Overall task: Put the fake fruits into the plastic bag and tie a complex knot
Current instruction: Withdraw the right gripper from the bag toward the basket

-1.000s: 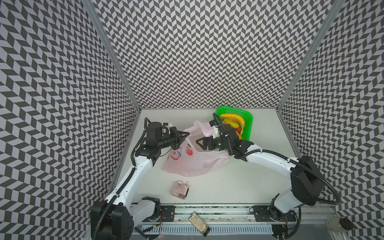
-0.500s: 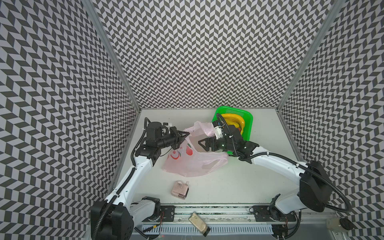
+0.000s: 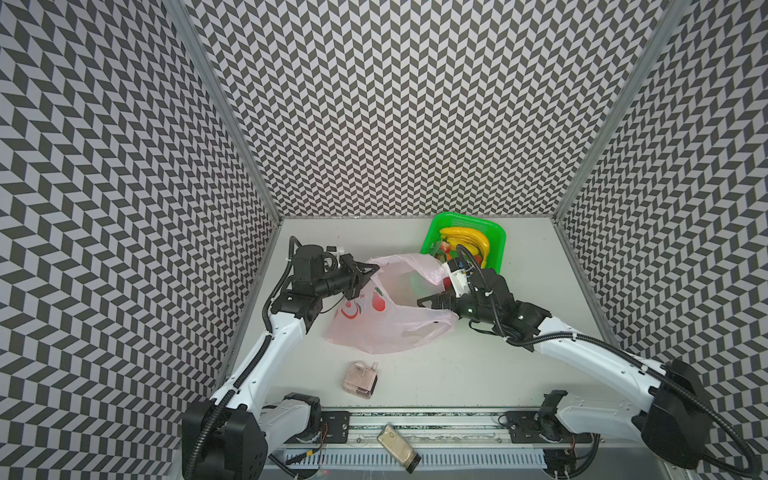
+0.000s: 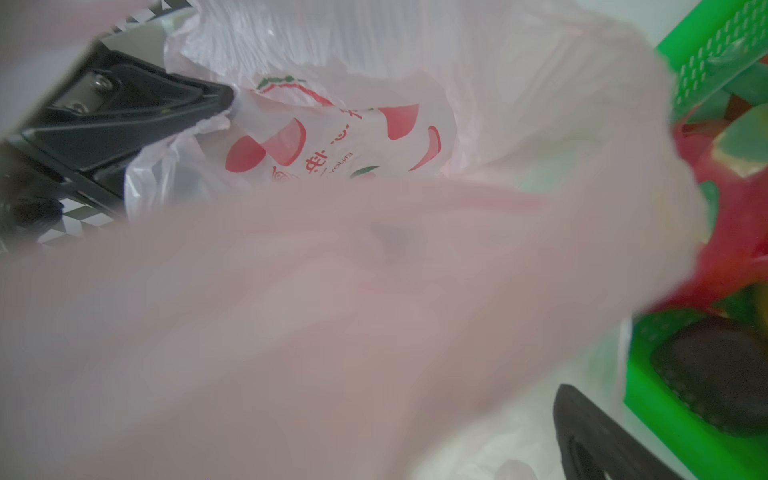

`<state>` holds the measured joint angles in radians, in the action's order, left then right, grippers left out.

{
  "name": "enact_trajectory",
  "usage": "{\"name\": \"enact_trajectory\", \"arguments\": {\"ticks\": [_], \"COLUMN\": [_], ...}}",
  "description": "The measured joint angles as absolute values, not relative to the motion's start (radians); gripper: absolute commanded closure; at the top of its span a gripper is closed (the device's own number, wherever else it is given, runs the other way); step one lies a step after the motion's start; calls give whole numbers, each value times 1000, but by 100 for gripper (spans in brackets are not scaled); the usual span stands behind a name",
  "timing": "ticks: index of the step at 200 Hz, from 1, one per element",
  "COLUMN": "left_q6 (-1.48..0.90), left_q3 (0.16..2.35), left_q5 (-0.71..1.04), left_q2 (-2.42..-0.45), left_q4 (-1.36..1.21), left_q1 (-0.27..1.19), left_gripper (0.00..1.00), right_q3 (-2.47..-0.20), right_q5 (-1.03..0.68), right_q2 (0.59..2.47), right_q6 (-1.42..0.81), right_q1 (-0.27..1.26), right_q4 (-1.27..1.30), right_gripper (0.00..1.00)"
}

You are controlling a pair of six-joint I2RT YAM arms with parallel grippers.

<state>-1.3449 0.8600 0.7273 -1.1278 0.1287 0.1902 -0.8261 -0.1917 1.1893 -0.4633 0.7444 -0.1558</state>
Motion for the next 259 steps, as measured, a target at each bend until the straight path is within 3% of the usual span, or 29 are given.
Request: {"name": "enact_trajectory", "arguments": {"ticks": [48,172,211,259], "left_q6": [-1345,-1345,-1345,-1345], "left_q3": [860,860,860,860], "left_q5": [727,727,727,727], "left_q2": [-1129,-1132,-1132,-1132], "left_q4": [127,127,127,127], "left_q1": [190,187,187,187], "left_gripper": [100,100,100,100], "right_q3": [-801,-982,-982,-1041], "right_q5": [-125,-73,-71,0], "right_q2": [1065,1036,1105,1313], "right_q6": [-444,-260,-216,-163], "right_q1": [711,554,442,424], "right_q4": [-234,-583,-601,-633], "right_gripper": [1,1,1,1]}}
